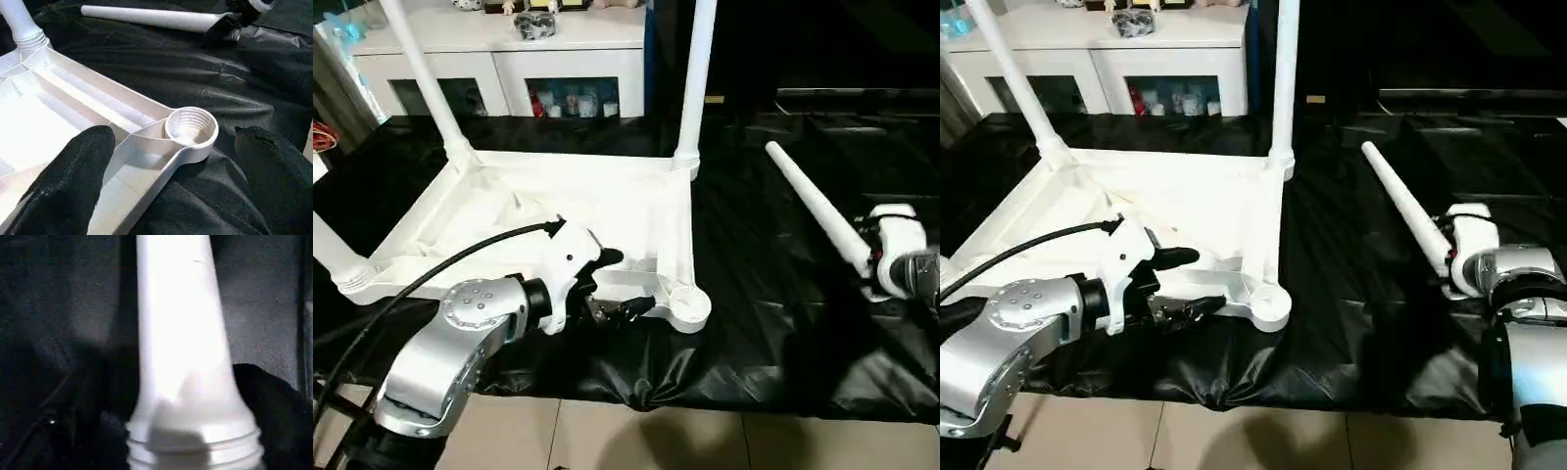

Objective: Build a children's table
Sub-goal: Pick table leg

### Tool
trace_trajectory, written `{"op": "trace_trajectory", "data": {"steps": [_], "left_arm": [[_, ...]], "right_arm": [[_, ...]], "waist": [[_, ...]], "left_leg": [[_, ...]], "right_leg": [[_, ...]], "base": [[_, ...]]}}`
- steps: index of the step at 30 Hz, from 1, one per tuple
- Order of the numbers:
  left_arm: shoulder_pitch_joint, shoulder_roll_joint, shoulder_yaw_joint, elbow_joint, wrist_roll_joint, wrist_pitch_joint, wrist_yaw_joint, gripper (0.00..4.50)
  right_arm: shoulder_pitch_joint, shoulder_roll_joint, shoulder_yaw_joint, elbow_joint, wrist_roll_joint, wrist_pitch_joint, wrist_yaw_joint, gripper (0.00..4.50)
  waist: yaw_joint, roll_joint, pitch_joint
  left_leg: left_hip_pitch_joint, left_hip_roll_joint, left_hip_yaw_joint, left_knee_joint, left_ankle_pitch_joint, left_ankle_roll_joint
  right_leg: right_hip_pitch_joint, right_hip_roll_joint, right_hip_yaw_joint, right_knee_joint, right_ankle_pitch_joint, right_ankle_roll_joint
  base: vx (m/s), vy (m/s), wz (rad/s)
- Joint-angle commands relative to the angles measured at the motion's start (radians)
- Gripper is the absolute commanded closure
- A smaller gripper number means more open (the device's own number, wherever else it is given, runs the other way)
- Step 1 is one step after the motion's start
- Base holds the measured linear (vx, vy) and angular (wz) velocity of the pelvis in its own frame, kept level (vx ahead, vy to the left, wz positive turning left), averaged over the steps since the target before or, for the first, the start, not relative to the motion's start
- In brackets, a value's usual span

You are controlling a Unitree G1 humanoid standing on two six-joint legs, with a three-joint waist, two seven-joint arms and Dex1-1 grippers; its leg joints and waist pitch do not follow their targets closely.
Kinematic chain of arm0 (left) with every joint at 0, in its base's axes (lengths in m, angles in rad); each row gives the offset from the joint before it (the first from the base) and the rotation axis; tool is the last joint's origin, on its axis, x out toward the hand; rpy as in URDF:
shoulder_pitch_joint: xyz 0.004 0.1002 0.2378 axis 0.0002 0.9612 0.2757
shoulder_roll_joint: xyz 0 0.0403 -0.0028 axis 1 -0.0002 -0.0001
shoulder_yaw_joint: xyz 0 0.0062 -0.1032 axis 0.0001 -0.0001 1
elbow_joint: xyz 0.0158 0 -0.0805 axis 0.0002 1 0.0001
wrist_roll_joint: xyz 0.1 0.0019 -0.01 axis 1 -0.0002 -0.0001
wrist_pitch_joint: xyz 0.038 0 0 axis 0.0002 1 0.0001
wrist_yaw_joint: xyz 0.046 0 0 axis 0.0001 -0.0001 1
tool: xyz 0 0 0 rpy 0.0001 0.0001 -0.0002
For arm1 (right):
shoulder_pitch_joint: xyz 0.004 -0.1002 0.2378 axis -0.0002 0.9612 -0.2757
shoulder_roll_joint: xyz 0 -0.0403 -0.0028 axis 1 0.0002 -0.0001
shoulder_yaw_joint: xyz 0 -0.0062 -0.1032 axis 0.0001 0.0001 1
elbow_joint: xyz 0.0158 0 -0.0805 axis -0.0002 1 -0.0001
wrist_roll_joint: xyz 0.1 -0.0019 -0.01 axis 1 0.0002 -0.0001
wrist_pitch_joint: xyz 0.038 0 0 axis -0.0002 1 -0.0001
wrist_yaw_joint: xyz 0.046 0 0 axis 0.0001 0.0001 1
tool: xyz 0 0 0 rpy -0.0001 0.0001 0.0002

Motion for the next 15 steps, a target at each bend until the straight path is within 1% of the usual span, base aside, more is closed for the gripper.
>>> {"op": "trace_trajectory", "data": {"steps": [1, 3, 4, 7, 9, 10, 11, 12, 13, 14, 15], "left_arm": [[0.004, 0.012, -0.01, -0.016, -0.01, 0.012, 0.002, 0.0], [0.0, 0.013, -0.009, -0.014, -0.013, 0.013, 0.002, 0.0], [-0.002, 0.014, -0.01, -0.012, -0.013, 0.011, 0.004, 0.0], [-0.009, 0.015, -0.01, -0.005, -0.013, 0.008, 0.006, 0.0], [-0.01, 0.015, -0.009, -0.003, -0.013, 0.007, 0.007, 0.0], [-0.01, 0.016, -0.007, -0.001, -0.015, 0.005, 0.007, 0.0], [-0.01, 0.016, -0.007, -0.001, -0.015, 0.005, 0.007, 0.0], [-0.01, 0.016, -0.007, -0.001, -0.015, 0.005, 0.007, 0.0], [-0.008, 0.017, -0.002, -0.002, -0.024, 0.007, 0.005, 0.0], [-0.008, 0.018, 0.002, 0.0, -0.031, 0.008, 0.0, 0.0], [-0.007, 0.02, 0.004, 0.0, -0.04, 0.011, -0.005, 0.0]], "right_arm": [[0.003, -0.008, 0.014, 0.003, -0.02, 0.02, 0.019, 0.52], [0.01, -0.01, 0.017, 0.002, -0.023, 0.026, 0.033, 0.75], [0.013, -0.011, 0.019, 0.001, -0.024, 0.029, 0.038, 0.75], [0.022, -0.012, 0.016, -0.001, -0.025, 0.032, 0.04, 1.07], [0.024, -0.012, 0.013, -0.001, -0.024, 0.032, 0.037, 1.14], [0.028, -0.011, 0.0, -0.004, -0.014, 0.024, 0.019, 1.2], [0.028, -0.011, -0.002, -0.004, -0.013, 0.023, 0.017, 1.2], [0.028, -0.011, -0.002, -0.004, -0.013, 0.023, 0.017, 1.37], [0.026, -0.01, -0.018, -0.007, 0.0, 0.017, 0.005, 1.57], [0.024, -0.009, -0.026, -0.009, 0.008, 0.015, 0.001, 1.6], [0.024, -0.009, -0.031, -0.01, 0.012, 0.014, -0.001, 1.6]], "waist": [[0.007, -0.025, -0.06], [0.007, -0.028, -0.06], [0.008, -0.028, -0.061], [0.01, -0.027, -0.06], [0.01, -0.028, -0.061], [0.011, -0.035, -0.06], [0.012, -0.033, -0.061], [0.012, -0.032, -0.06], [0.012, -0.037, -0.06], [0.014, -0.035, -0.06], [0.015, -0.036, -0.06]], "left_leg": [[0.01, 0.021, -0.003, -0.06, -0.316, 0.041], [0.009, 0.02, -0.002, -0.059, -0.312, 0.042], [0.01, 0.021, -0.002, -0.059, -0.307, 0.043], [0.01, 0.021, -0.002, -0.06, -0.309, 0.042], [0.01, 0.021, -0.002, -0.06, -0.308, 0.041], [0.01, 0.021, -0.002, -0.059, -0.306, 0.041], [0.011, 0.021, -0.002, -0.06, -0.306, 0.04], [0.012, 0.021, -0.002, -0.06, -0.308, 0.039], [0.012, 0.021, -0.001, -0.06, -0.306, 0.039], [0.012, 0.022, -0.002, -0.06, -0.305, 0.038], [0.012, 0.022, -0.002, -0.06, -0.306, 0.037]], "right_leg": [[0.046, -0.039, 0.027, -0.074, -0.378, -0.217], [0.046, -0.039, 0.028, -0.074, -0.377, -0.217], [0.045, -0.039, 0.028, -0.073, -0.376, -0.217], [0.045, -0.039, 0.028, -0.073, -0.377, -0.217], [0.045, -0.039, 0.028, -0.073, -0.377, -0.216], [0.045, -0.04, 0.029, -0.074, -0.381, -0.213], [0.045, -0.04, 0.029, -0.073, -0.386, -0.212], [0.044, -0.04, 0.029, -0.074, -0.389, -0.211], [0.044, -0.04, 0.029, -0.075, -0.39, -0.209], [0.044, -0.04, 0.029, -0.073, -0.39, -0.209], [0.043, -0.04, 0.029, -0.073, -0.391, -0.208]], "base": [[0.0, 0.0, 0.0], [0.0, 0.0, 0.0], [0.0, 0.0, 0.0], [0.0, 0.0, 0.0], [0.0, 0.0, 0.0], [0.0, 0.0, 0.0], [0.0, 0.0, 0.0], [0.0, 0.0, 0.0], [0.0, 0.0, 0.0], [0.0, 0.0, 0.0], [0.0, 0.0, 0.0]]}}
